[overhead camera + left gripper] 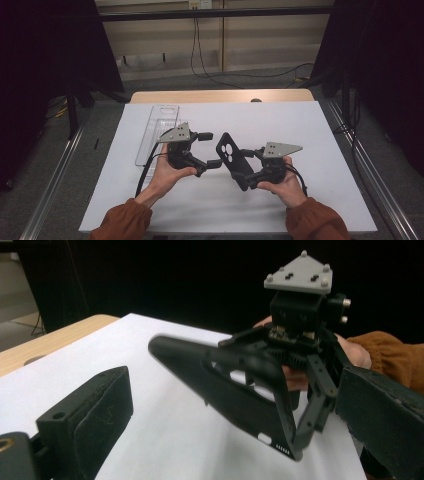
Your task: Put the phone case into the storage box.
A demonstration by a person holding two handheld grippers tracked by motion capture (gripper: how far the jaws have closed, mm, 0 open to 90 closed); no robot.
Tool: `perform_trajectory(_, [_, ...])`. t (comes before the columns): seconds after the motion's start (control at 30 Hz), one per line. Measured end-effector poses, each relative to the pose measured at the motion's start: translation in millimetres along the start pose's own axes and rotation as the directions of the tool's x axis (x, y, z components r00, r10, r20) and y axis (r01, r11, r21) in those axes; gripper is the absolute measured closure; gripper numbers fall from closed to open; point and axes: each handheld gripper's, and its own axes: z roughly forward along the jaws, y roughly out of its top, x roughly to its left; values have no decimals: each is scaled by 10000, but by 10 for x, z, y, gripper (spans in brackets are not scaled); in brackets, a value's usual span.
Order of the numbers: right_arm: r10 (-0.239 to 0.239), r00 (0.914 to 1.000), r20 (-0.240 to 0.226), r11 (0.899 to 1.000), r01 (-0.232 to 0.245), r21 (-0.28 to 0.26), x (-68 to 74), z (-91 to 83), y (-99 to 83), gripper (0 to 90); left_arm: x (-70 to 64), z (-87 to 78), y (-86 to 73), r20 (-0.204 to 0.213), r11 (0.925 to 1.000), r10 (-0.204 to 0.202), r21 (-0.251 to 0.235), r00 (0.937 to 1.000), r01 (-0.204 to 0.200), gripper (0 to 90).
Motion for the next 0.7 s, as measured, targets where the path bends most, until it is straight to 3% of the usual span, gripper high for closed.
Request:
perform_trajectory(0.2, [-105,9992,-377,9999,101,-109,13,4,-3,142,14,-58,-28,298,9985,312,439,9991,-325,16])
perform_trajectory(0.3, [-117,9978,-648,9999,111,-99,24,6,-6,142,39,-77,-27,168,9986,302,433,9994,-309,20])
perform_trajectory(0.47, [15,9940,-1090,9999,-27,-109,45,29,-14,142,49,-74,-36,356,9975,363,589,9987,-383,27])
perform_trajectory(0.7, [-26,9919,-1271,10000,32,49,51,64,-34,142,65,-93,-32,550,9971,434,603,9975,-467,26])
